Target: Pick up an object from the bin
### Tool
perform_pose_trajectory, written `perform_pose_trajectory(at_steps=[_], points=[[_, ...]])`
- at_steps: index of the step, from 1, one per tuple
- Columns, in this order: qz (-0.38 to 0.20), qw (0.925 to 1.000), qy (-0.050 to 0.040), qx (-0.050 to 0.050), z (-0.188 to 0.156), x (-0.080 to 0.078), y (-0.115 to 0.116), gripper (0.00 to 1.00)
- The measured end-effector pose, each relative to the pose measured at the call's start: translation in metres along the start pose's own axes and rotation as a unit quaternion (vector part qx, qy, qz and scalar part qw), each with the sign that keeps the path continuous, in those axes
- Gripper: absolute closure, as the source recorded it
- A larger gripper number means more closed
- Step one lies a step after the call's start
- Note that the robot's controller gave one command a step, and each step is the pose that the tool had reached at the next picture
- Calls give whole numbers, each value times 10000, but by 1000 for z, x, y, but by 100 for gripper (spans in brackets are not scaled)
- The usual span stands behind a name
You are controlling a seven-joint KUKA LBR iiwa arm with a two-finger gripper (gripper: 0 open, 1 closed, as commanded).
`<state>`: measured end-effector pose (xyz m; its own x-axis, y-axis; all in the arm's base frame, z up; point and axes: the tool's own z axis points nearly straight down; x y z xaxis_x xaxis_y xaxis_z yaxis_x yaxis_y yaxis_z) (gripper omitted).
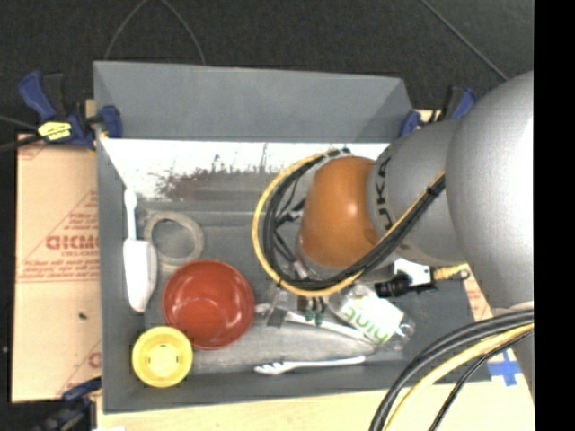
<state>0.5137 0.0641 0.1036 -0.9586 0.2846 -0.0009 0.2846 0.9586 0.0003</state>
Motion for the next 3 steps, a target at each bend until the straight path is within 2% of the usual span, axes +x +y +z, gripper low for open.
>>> perform_pose_trajectory(at_steps=[1,3], points=[[-220,9997,-48,-7,14,-25,28,0],[-279,9996,-36,-2,21,-26,33,0]])
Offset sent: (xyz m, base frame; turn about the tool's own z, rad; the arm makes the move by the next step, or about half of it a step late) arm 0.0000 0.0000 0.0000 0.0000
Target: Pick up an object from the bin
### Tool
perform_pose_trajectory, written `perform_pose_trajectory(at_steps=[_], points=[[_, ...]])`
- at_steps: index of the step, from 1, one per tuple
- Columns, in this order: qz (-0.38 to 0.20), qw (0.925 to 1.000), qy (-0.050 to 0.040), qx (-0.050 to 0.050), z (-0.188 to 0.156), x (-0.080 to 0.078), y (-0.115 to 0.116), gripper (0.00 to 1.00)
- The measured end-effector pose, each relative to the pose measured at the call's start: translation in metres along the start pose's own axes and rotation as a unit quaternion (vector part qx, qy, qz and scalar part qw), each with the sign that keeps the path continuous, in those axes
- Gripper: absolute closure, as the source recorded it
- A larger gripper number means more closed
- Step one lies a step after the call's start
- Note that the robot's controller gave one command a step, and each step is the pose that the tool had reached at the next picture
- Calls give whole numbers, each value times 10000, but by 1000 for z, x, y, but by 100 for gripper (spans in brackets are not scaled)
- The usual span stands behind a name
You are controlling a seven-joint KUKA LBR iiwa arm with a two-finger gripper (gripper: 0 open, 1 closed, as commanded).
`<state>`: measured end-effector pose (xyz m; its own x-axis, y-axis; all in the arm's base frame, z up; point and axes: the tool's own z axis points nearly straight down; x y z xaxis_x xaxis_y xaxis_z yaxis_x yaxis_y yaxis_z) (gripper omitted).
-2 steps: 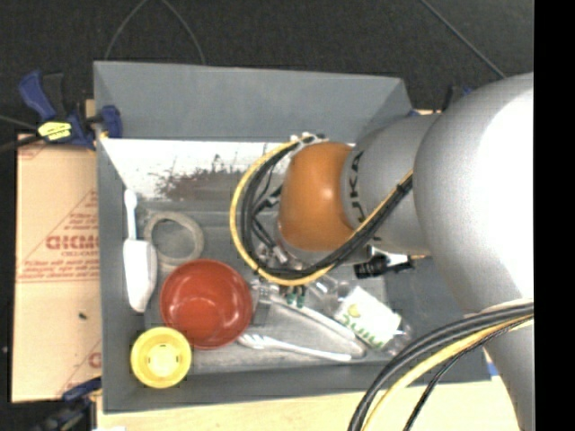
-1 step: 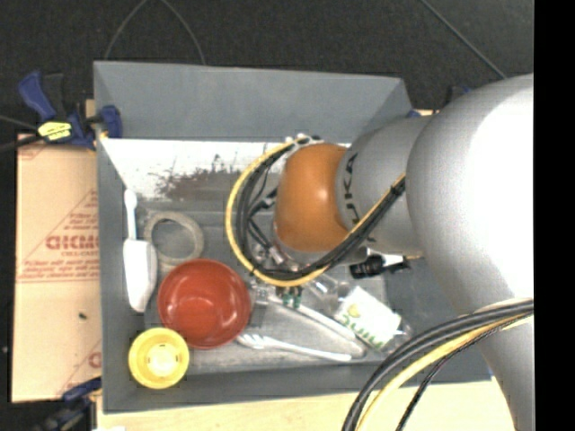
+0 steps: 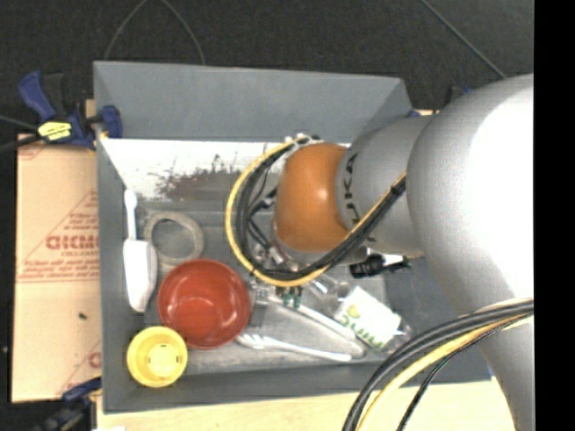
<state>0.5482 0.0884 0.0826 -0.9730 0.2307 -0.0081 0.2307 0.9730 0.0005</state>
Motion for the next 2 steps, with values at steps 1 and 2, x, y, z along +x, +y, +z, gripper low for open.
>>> perform_pose_trajectory(at_steps=[1,2], points=[[-713,9975,-14,-4,12,5,-45,100],[-712,9975,-14,-4,12,5,-45,100]])
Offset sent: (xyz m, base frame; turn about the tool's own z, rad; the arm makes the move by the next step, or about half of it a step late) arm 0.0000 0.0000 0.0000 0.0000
